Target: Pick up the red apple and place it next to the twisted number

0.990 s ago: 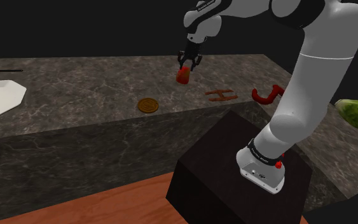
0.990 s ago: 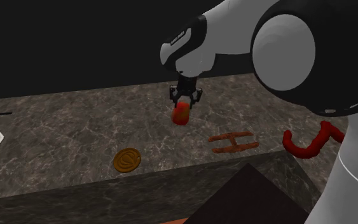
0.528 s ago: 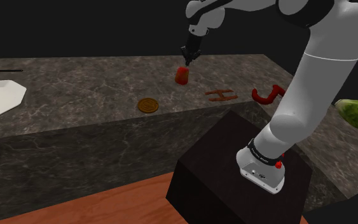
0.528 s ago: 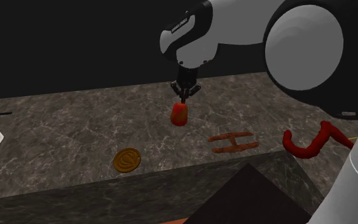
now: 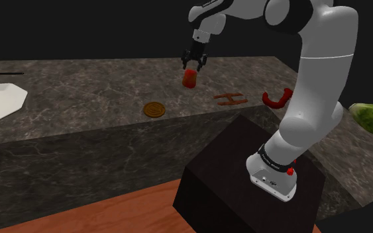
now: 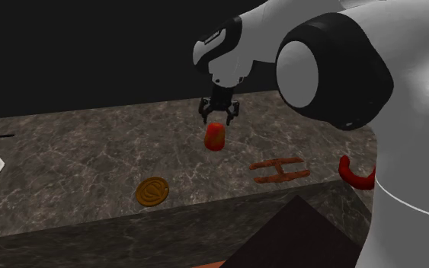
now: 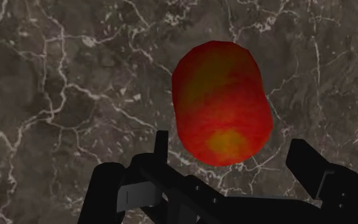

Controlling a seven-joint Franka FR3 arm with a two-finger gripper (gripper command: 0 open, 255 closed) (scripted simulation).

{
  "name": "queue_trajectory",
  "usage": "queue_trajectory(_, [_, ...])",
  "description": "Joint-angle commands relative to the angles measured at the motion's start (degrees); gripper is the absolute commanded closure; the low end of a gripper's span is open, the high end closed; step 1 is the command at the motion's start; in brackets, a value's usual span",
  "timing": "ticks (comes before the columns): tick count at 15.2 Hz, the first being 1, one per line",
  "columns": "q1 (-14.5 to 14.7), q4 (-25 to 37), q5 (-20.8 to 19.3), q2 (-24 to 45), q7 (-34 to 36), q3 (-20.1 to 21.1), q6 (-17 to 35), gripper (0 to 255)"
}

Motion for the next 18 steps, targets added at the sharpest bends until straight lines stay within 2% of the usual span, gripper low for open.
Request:
queue_trajectory(1, [-0.3, 0.17, 0.53, 1.28, -1.12, 0.33, 0.68, 0])
queue_trajectory(6, [0.06, -1.58, 1.1, 2.47, -1.5, 0.71, 3.64, 0])
queue_trajectory(14, [0.06, -1.56, 1.1, 2.48, -1.5, 0.71, 3.63, 0])
queue_trajectory(15, [0.06, -1.56, 1.1, 2.48, -1.5, 0.71, 3.63, 255])
queue_trajectory(18, [0.07, -1.54, 1.1, 2.5, -1.48, 0.72, 3.63, 255])
